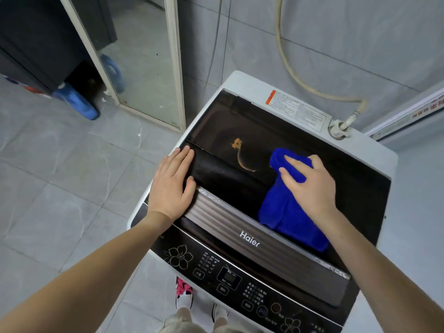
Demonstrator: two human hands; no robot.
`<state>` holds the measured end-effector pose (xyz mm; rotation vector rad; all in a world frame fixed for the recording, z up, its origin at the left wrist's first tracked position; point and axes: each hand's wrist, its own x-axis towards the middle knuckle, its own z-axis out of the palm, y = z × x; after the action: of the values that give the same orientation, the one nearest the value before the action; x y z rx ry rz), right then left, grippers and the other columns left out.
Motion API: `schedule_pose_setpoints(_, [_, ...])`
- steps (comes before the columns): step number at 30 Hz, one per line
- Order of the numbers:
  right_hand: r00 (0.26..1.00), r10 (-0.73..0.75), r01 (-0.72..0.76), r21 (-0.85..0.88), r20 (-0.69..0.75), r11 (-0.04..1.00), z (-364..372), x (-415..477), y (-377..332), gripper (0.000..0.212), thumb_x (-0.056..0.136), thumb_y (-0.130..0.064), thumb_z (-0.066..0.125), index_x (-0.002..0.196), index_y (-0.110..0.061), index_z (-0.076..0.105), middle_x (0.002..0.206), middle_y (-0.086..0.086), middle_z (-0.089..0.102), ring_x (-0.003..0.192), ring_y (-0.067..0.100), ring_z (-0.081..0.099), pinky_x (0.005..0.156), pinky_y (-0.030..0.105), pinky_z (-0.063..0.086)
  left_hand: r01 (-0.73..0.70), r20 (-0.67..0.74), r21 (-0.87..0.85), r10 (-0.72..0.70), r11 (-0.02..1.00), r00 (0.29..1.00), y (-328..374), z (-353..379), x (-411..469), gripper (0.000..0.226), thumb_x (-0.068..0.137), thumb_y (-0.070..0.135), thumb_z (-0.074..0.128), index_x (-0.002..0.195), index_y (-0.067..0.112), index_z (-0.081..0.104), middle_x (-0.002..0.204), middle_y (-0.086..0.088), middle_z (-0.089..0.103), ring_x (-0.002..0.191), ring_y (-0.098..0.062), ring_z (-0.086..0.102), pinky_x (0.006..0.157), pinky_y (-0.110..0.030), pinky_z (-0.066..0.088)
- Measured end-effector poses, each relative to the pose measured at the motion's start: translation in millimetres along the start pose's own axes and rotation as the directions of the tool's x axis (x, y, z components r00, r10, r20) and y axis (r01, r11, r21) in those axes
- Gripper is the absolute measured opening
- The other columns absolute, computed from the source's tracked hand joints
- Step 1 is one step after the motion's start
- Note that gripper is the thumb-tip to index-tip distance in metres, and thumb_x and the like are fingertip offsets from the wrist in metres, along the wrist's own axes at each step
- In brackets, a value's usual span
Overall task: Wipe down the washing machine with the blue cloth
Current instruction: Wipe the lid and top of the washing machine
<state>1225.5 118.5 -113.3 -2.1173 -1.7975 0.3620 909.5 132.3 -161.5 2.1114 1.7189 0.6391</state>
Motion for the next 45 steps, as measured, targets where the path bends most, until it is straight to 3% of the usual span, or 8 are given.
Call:
schedule_pose_setpoints(4, [0.956, 0.252, -0.257, -0.016, -0.149, 0.966, 2, 50, 5, 0.045, 0.096, -0.044, 0.058, 0.136, -0.023, 0.061, 0.120, 0.010, 0.055, 0.104, 0.026, 0.059, 0.080, 0.030, 0.038, 0.013, -0.007, -0.016, -0.013, 1.000, 1.000, 0, 1, 0, 0.058, 0.095, 0.028, 0.037, 0.152, 0.018, 0.041, 0.159, 0.000, 0.038, 0.150, -0.020, 0.028, 0.125, -0.044, 0.019])
schedule_pose_setpoints(12, [0.982, -0.176, 0.174, 0.029, 0.066, 0.984, 20, 6, -41, 0.040, 0.093, -0.042, 0.063, 0.132, -0.031, 0.063, 0.109, 0.000, 0.053, 0.092, 0.016, 0.058, 0.073, 0.029, 0.048, 0.002, 0.008, 0.004, -0.002, 1.000, 1.000, 0, -1, 0, 0.058, 0.095, 0.030, 0.036, 0.152, 0.018, 0.040, 0.159, 0.000, 0.036, 0.149, -0.020, 0.027, 0.126, -0.036, 0.013])
schedule_pose_setpoints(19, [0.967, 0.220, -0.222, -0.003, -0.127, 0.975, 7, 58, -7, 0.045, 0.096, -0.043, 0.059, 0.137, -0.024, 0.060, 0.123, 0.008, 0.054, 0.106, 0.024, 0.059, 0.082, 0.029, 0.040, 0.027, -0.003, -0.013, -0.027, 1.000, 1.000, 0, 0, 0, 0.059, 0.094, 0.029, 0.038, 0.152, 0.019, 0.041, 0.159, 0.000, 0.038, 0.150, -0.020, 0.027, 0.126, -0.033, 0.011])
schedule_pose_setpoints(26, [0.971, -0.232, 0.230, 0.032, 0.062, 0.973, 30, 11, -59, 0.039, 0.092, -0.041, 0.066, 0.130, -0.033, 0.064, 0.108, 0.002, 0.053, 0.094, 0.020, 0.060, 0.073, 0.033, 0.052, 0.003, -0.001, -0.014, -0.003, 1.000, 1.000, -1, -2, -1, 0.058, 0.095, 0.028, 0.039, 0.152, 0.017, 0.041, 0.159, 0.000, 0.037, 0.149, -0.020, 0.029, 0.126, -0.036, 0.014])
schedule_pose_setpoints(33, [0.974, 0.189, -0.195, -0.040, -0.126, 0.980, 10, 59, -12, 0.045, 0.096, -0.044, 0.058, 0.136, -0.024, 0.061, 0.121, 0.008, 0.055, 0.104, 0.024, 0.058, 0.079, 0.028, 0.038, 0.017, -0.021, -0.041, -0.018, 0.999, 1.000, -1, 2, 0, 0.058, 0.094, 0.026, 0.041, 0.151, 0.017, 0.043, 0.158, 0.000, 0.039, 0.149, -0.019, 0.029, 0.125, -0.042, 0.019])
schedule_pose_setpoints(38, [0.991, -0.130, 0.130, -0.015, 0.018, 0.991, 42, 49, -81, 0.042, 0.094, -0.043, 0.060, 0.134, -0.030, 0.061, 0.116, 0.006, 0.054, 0.099, 0.022, 0.058, 0.076, 0.032, 0.047, 0.005, 0.004, -0.035, -0.005, 0.999, 1.000, -1, -1, -2, 0.058, 0.095, 0.028, 0.039, 0.152, 0.018, 0.041, 0.159, 0.001, 0.037, 0.150, -0.019, 0.028, 0.125, -0.042, 0.018])
schedule_pose_setpoints(41, [0.965, -0.257, 0.257, -0.001, 0.060, 0.966, 26, 8, -52, 0.039, 0.091, -0.039, 0.067, 0.129, -0.032, 0.065, 0.108, 0.003, 0.054, 0.091, 0.020, 0.059, 0.069, 0.026, 0.042, 0.001, -0.005, -0.035, -0.001, 0.999, 1.000, -2, 0, -1, 0.058, 0.095, 0.027, 0.040, 0.152, 0.017, 0.042, 0.159, 0.001, 0.037, 0.149, -0.019, 0.028, 0.125, -0.041, 0.018])
schedule_pose_setpoints(45, [0.997, 0.059, -0.060, -0.011, -0.039, 0.998, 1, 24, 1, 0.041, 0.095, -0.040, 0.063, 0.133, -0.026, 0.063, 0.116, 0.009, 0.055, 0.102, 0.025, 0.059, 0.082, 0.031, 0.041, 0.015, -0.020, -0.045, -0.015, 0.999, 1.000, -2, 2, 0, 0.057, 0.094, 0.026, 0.042, 0.151, 0.017, 0.043, 0.158, 0.001, 0.038, 0.149, -0.018, 0.028, 0.124, -0.043, 0.020])
